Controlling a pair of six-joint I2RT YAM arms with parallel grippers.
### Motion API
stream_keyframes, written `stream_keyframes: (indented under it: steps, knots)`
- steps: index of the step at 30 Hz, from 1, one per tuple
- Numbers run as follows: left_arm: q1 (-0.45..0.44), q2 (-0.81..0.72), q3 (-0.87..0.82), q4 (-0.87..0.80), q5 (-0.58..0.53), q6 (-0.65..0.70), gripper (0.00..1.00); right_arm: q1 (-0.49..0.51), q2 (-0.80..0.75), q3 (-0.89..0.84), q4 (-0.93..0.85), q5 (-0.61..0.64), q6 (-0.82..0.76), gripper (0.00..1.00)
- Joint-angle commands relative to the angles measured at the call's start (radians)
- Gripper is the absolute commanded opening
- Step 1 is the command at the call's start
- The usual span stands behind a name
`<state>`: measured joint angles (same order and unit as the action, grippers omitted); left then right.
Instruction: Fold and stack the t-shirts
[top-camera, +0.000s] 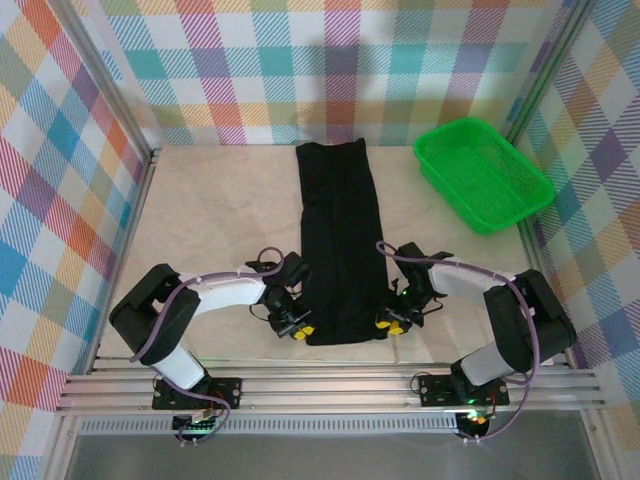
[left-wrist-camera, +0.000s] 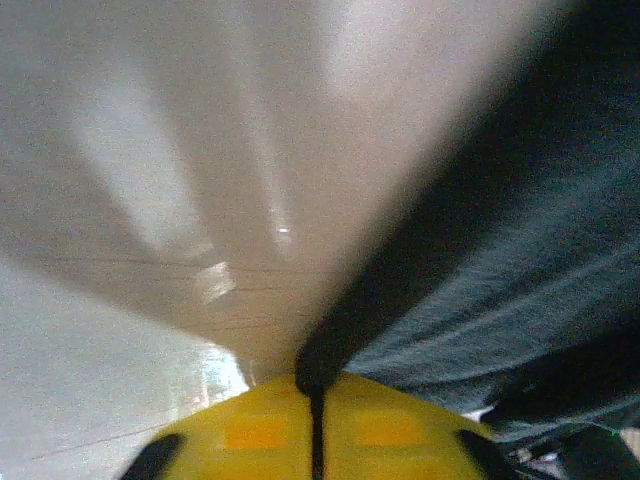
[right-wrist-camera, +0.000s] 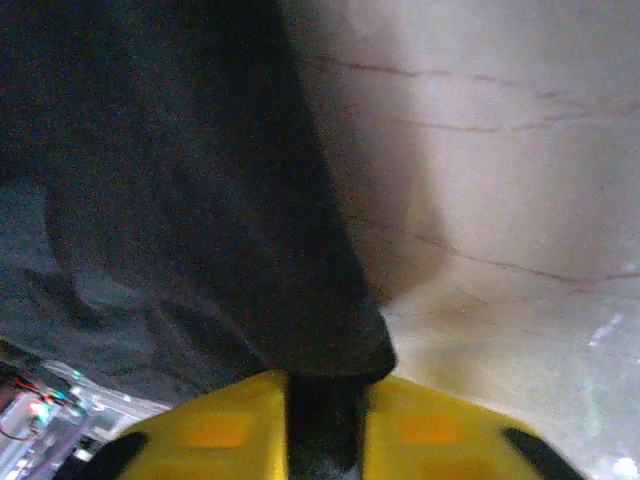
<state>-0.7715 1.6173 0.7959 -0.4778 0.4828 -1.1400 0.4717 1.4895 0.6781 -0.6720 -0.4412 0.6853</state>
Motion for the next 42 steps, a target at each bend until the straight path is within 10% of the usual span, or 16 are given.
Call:
stream_keyframes:
  steps: [1,16,23,30,42]
  knots:
    - [-0.045,0.044,0.005,0.153,-0.023,0.005,0.00,0.008,-0.036,-0.018,0.000,-0.014,0.019,0.09]
    - [-0.112,-0.161,-0.113,0.031,0.100,0.069,0.00,0.045,-0.236,-0.022,-0.190,-0.050,-0.008,0.00]
    - [-0.100,-0.261,-0.047,-0.035,-0.053,0.035,0.00,0.038,-0.259,0.089,-0.258,0.003,0.008,0.00]
    - [0.049,-0.303,0.081,0.003,-0.216,-0.032,0.00,-0.069,-0.139,0.343,-0.245,0.046,-0.004,0.00]
    - [0.321,0.061,0.485,-0.006,-0.209,0.138,0.00,-0.172,0.297,0.828,-0.150,0.109,-0.030,0.00]
